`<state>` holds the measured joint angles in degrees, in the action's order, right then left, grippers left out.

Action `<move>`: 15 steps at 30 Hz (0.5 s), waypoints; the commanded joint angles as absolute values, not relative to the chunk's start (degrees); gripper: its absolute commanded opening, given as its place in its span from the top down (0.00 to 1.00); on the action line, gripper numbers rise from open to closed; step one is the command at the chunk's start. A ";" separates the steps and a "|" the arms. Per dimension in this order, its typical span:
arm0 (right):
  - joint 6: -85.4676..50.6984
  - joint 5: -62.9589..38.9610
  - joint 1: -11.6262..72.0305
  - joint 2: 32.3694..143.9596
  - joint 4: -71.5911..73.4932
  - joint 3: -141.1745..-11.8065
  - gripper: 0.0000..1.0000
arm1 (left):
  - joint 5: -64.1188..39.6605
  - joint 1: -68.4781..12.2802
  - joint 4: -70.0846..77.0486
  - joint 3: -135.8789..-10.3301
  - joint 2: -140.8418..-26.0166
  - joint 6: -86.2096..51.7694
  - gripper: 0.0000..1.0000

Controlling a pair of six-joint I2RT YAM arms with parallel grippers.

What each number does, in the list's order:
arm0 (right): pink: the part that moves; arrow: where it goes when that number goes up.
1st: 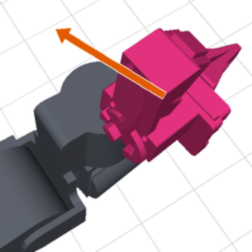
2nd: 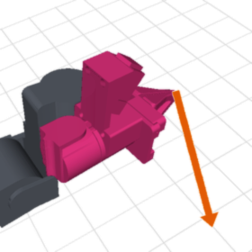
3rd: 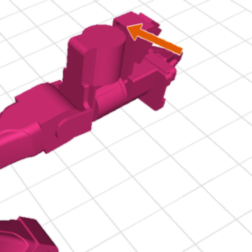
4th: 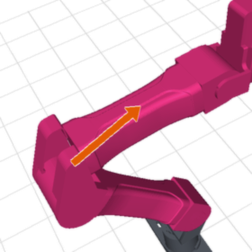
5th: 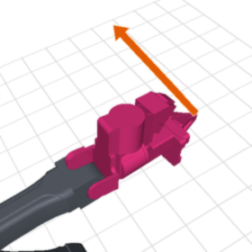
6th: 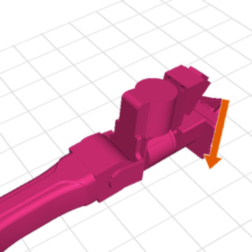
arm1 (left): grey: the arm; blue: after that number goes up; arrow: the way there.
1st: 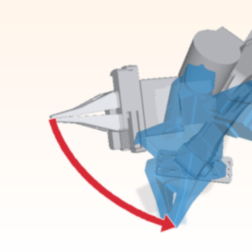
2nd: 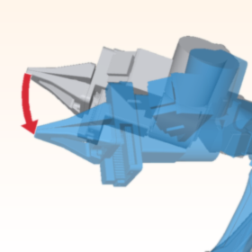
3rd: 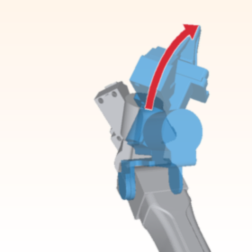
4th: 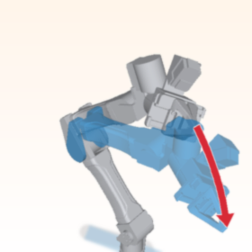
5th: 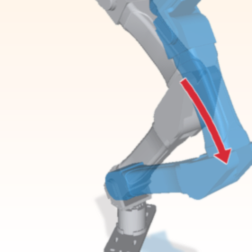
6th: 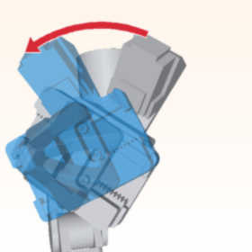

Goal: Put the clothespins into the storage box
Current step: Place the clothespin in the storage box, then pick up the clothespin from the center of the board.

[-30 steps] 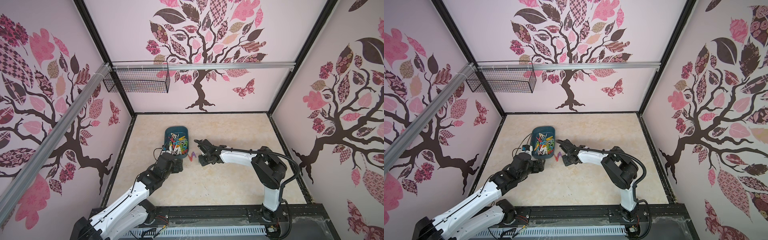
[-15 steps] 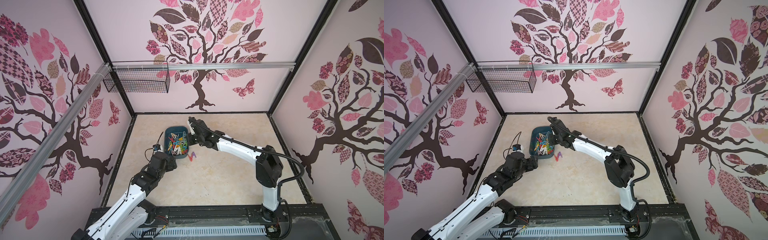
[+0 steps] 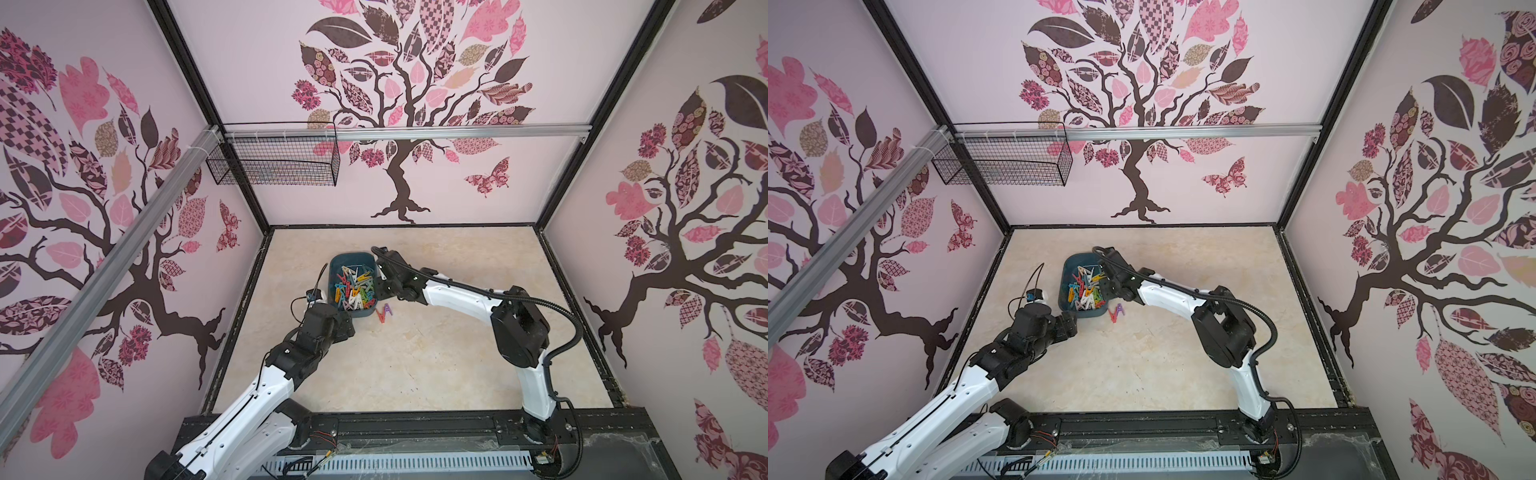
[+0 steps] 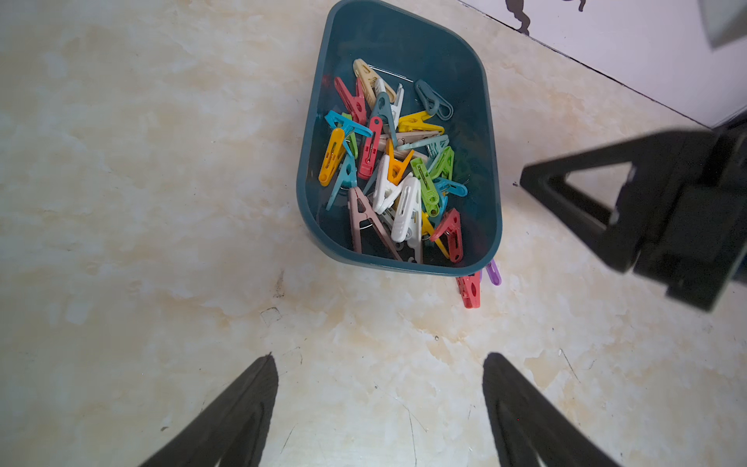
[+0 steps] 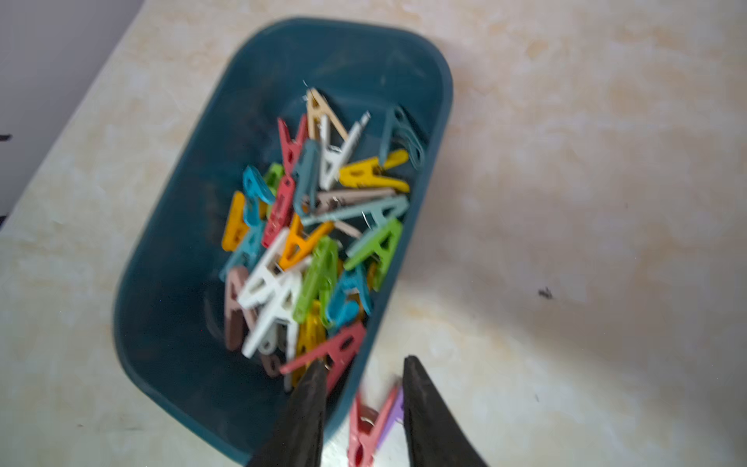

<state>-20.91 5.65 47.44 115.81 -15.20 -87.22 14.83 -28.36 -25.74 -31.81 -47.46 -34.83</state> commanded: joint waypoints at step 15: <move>-21.20 3.74 47.58 113.81 -11.38 -76.63 0.62 | 14.98 -36.12 -21.06 -30.67 -52.79 -33.03 0.17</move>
